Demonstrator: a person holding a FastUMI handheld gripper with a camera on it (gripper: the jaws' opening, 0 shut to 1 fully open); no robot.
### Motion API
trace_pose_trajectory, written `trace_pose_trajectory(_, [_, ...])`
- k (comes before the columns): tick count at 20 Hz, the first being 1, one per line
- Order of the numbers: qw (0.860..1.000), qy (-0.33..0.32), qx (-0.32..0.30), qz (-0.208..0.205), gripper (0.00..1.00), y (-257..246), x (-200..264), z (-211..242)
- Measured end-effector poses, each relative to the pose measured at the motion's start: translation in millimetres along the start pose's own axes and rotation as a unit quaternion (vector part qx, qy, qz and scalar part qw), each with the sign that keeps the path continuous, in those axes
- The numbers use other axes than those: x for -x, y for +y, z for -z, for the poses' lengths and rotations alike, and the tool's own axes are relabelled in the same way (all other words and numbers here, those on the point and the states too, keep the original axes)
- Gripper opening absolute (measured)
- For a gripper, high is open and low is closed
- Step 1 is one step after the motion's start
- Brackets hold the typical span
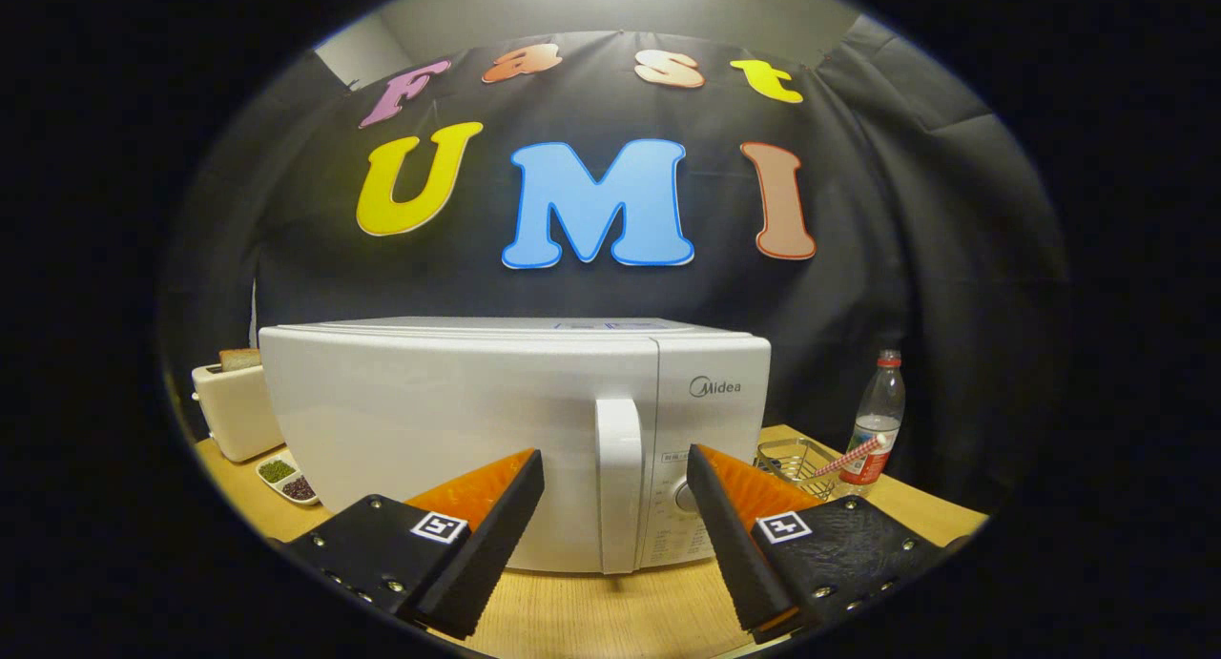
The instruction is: Open the microwave, put the food inside, and close the microwave door.
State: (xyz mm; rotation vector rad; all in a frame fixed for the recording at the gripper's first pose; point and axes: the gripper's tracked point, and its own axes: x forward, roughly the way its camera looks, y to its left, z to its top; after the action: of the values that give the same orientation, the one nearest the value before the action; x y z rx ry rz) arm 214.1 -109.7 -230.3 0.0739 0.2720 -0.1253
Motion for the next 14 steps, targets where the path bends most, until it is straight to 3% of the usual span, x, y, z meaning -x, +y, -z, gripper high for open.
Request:
trace_pose_trajectory(5, [0.999, 0.021, -0.025, -0.032, 0.86, 8, -10, 17])
trace_pose_trajectory(7, [0.999, 0.019, -0.017, -0.022, 0.65, 4, -12, 16])
trace_pose_trajectory(8, [0.999, 0.020, -0.020, -0.020, 0.45, 2, -12, 18])
trace_pose_trajectory(11, [0.998, 0.030, -0.053, -0.028, 0.28, -1, -10, 17])
trace_pose_trajectory(13, [0.997, 0.038, -0.066, -0.034, 0.27, 1, -10, 17])
trace_pose_trajectory(14, [0.997, 0.039, -0.065, -0.033, 0.20, -1, -9, 18])
